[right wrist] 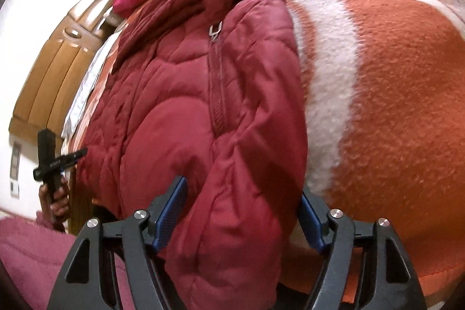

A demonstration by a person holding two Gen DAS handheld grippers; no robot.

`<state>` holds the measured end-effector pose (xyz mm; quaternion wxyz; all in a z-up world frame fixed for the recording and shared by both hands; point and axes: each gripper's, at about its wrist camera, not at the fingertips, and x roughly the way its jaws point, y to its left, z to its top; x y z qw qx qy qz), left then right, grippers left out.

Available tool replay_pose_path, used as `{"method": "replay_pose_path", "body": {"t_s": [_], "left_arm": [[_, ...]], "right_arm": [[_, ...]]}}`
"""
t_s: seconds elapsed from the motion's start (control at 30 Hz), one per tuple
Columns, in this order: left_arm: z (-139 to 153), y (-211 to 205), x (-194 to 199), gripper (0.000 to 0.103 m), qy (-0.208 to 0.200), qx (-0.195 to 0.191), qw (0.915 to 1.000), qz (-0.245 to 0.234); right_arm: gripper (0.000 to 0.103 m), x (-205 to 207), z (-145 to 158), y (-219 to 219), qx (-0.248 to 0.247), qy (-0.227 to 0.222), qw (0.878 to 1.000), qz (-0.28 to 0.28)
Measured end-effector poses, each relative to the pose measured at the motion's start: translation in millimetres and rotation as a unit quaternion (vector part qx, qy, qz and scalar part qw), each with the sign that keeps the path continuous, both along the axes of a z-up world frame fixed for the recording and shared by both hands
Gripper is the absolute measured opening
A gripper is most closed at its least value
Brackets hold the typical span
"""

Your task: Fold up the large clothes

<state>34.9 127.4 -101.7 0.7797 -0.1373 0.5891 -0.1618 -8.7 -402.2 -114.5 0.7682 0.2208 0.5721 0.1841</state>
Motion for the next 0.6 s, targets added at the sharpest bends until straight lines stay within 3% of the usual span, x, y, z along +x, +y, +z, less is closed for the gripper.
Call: {"method": "replay_pose_path", "body": {"t_s": [0.13,0.6], "left_arm": [[-5.4,-1.6,-10.0,0.07,0.01,-0.008,0.9999,-0.011],[-13.8,-14.6,-29.8,0.07,0.025,-0.017,0.9978,-0.058]], "right_arm": [[0.067,-4.9,-4.0,-3.3,0.017,0.006,1.0,0.004],[0.066,-15.6,-22.8,-0.4,0.074,0.036,0.996,0.024]]}}
